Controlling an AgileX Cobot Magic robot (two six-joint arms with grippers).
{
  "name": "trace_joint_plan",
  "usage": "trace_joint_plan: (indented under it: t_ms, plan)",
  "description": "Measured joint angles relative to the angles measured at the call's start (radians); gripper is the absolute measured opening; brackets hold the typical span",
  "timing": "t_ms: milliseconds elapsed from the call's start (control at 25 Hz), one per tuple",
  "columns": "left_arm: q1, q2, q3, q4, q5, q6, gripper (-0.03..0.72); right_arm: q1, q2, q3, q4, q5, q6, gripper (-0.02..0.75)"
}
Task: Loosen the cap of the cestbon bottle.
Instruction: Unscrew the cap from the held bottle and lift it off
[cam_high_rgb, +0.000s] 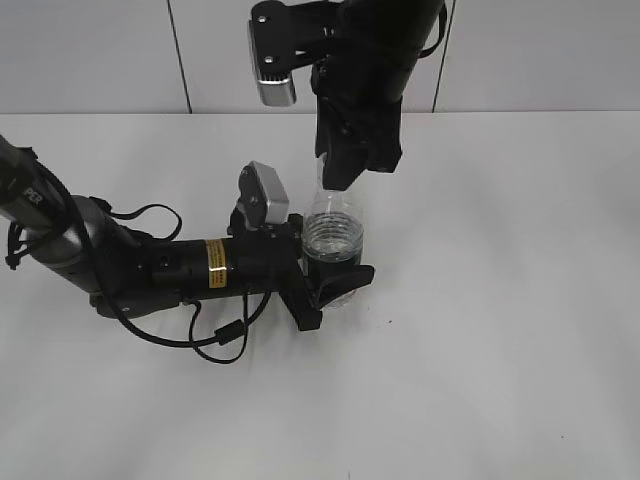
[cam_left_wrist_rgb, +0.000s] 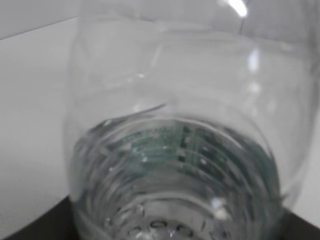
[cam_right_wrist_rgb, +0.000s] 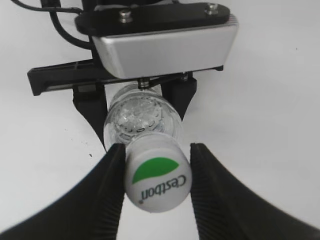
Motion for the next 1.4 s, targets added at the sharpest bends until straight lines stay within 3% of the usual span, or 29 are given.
trace_joint_plan:
  t_ms: [800, 1400]
  plan:
    - [0.0, 0.0, 0.0, 0.0, 0.001, 0.001, 0.406, 0.0, 0.0, 0.0, 0.0, 0.006, -0.756, 0.302]
    - [0.0, 0.0, 0.0, 0.001, 0.001, 0.0, 0.406, 0.0, 0.0, 0.0, 0.009, 0.007, -0.771, 0.302]
